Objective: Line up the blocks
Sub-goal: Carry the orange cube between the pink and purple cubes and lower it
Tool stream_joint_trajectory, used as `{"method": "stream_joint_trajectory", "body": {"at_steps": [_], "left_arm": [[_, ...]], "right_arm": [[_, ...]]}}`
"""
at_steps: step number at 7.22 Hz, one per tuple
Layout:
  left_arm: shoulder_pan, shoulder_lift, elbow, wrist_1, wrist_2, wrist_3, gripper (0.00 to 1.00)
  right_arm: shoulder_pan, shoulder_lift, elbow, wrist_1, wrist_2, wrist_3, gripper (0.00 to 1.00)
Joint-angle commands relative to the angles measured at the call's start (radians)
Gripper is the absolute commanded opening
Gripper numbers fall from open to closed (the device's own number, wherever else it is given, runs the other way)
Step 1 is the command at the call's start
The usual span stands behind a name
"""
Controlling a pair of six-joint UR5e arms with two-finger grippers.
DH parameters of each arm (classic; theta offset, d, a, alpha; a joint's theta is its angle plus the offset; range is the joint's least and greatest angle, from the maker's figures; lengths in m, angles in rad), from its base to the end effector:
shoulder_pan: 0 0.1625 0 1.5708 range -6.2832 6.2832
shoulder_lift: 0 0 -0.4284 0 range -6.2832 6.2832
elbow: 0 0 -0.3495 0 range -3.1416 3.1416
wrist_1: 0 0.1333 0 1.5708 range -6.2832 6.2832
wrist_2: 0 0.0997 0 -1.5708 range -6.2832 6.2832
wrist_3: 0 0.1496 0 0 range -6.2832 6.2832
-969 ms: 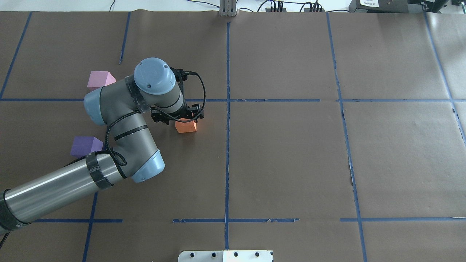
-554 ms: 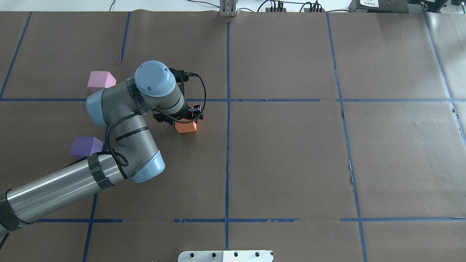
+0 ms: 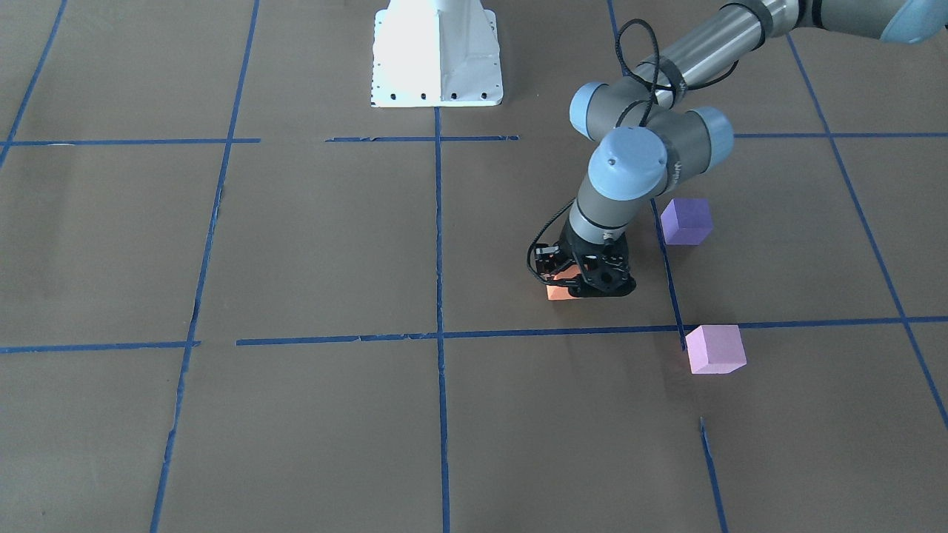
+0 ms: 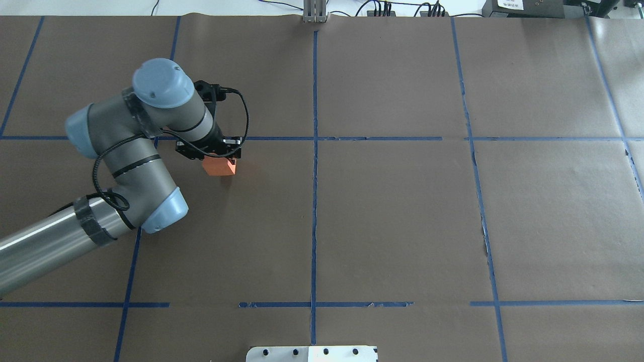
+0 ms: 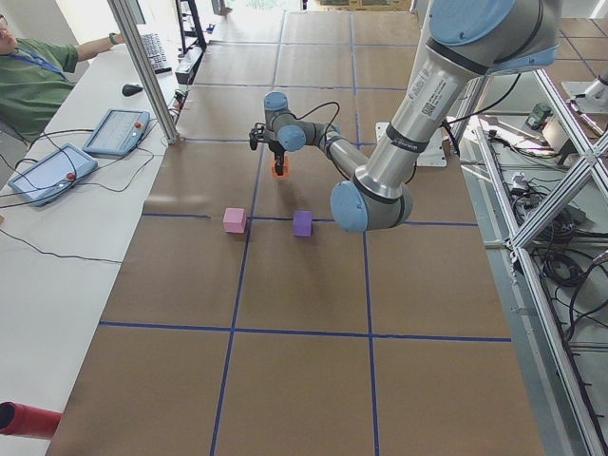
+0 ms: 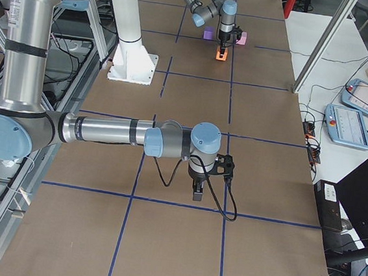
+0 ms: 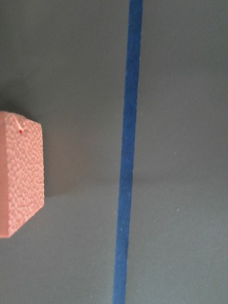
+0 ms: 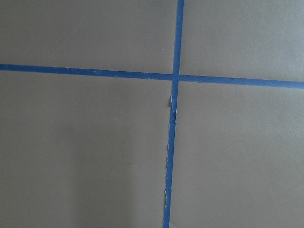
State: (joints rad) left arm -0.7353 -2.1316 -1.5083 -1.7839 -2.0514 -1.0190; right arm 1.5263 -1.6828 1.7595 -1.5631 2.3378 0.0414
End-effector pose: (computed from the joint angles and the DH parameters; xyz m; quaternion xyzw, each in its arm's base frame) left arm 0.4739 -0.5151 0.3936 0.0245 0.4045 -0.0009 0.9142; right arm 0.0113 -0.4099 0.6604 0.0230 -0.3752 -0.0172 0.9265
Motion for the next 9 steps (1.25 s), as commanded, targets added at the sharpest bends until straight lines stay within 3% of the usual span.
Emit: {"method": "stream_joint_trajectory", "body": {"at_steps": [1,2,5,7,8,9], "left_arm": [[-0.137,0.140,-0.038,0.004,-0.050,0.243,0.00],[-0.159,0.192,-0.033,0.003,-0.052,0.316,0.00],[-0.162,0.211,-0.010,0.000,-0.085,0.333,0.04],[-0.156,0.206,0.006,-0.005,-0.085,0.327,0.75],[-0.156,0.206,0.005,-0.002,-0.085,0.321,1.00],[-0.156,0.206,0.003,0.003,-0.110,0.321,1.00]], "right_arm": [[0.000,0.000,0.000,0.000,0.000,0.000,1.00],[0.000,0.000,0.000,0.000,0.000,0.000,1.00],[0.000,0.000,0.000,0.000,0.000,0.000,1.00],[0.000,0.000,0.000,0.000,0.000,0.000,1.00],[0.000,0.000,0.000,0.000,0.000,0.000,1.00],[0.000,0.000,0.000,0.000,0.000,0.000,1.00]]}}
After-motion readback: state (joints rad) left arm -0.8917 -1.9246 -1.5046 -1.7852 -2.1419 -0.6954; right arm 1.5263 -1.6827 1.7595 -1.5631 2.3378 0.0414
